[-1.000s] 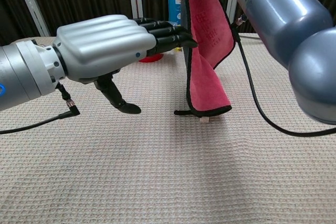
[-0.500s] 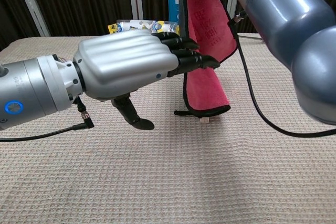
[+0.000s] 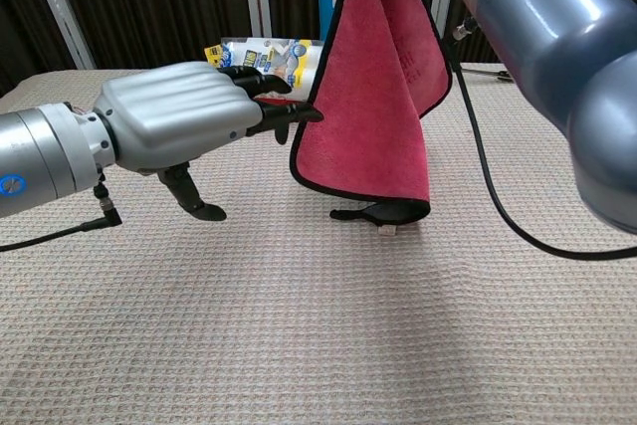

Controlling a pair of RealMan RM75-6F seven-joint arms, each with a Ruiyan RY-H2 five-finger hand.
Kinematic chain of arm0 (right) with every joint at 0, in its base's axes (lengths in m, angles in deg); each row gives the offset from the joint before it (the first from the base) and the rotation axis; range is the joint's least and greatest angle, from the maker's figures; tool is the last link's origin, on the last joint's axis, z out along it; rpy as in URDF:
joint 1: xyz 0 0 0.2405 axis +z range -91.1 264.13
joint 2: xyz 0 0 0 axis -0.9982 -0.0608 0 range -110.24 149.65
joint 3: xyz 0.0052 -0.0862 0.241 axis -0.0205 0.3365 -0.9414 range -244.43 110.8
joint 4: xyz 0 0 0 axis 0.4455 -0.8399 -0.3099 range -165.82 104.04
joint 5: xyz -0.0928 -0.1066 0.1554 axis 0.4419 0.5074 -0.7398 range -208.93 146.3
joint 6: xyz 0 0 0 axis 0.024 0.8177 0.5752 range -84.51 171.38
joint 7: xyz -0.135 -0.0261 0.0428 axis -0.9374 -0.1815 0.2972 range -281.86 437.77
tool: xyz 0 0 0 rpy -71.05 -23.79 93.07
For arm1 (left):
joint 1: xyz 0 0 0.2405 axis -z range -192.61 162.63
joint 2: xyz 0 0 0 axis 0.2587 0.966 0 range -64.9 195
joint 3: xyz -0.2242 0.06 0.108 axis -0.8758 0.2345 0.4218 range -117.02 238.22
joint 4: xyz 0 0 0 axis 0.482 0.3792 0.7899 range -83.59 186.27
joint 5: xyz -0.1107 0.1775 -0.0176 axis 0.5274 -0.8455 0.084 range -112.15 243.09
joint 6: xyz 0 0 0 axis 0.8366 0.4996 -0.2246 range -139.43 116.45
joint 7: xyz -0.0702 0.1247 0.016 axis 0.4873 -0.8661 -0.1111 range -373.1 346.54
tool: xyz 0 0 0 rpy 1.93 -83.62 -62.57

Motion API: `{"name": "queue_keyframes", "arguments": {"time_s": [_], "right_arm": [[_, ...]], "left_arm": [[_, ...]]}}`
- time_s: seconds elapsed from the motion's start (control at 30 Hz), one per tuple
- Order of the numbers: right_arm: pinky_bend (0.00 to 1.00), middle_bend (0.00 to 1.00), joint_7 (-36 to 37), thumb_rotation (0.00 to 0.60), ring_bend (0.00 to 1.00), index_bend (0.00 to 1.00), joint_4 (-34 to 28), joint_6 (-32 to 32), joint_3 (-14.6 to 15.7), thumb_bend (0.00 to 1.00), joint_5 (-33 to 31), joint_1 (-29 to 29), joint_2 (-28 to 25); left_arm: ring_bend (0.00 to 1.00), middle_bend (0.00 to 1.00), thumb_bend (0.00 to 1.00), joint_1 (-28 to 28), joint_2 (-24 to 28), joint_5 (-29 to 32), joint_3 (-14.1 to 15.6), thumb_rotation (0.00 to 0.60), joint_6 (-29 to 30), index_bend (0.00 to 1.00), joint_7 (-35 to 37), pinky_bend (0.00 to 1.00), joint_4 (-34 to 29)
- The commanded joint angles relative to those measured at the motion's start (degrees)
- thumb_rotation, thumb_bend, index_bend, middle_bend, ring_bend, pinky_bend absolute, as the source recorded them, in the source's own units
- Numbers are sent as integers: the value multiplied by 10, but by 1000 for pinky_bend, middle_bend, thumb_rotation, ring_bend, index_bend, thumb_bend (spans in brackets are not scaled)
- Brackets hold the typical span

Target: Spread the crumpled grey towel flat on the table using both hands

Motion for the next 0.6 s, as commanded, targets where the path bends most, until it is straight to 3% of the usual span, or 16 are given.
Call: {"name": "queue_keyframes", "arguments": {"time_s": [0.03, 0.23, 0.6], "right_arm": [[108, 197, 0, 600, 86, 664, 0, 0, 2, 640, 1, -1, 0], [108, 197, 1, 600, 86, 664, 2, -1, 11, 639, 5, -2, 3], [108, 197, 5, 600, 86, 664, 5, 1, 15, 639, 6, -5, 4]], "left_arm": [[0, 226, 114, -7, -6, 17, -8, 600, 14, 0, 2, 82, 14], [0, 178, 115, -1, -37, 85, -36, 600, 15, 0, -10, 81, 35], [0, 116, 113, -12, -45, 48, -30, 600, 59, 0, 65, 71, -3]]}}
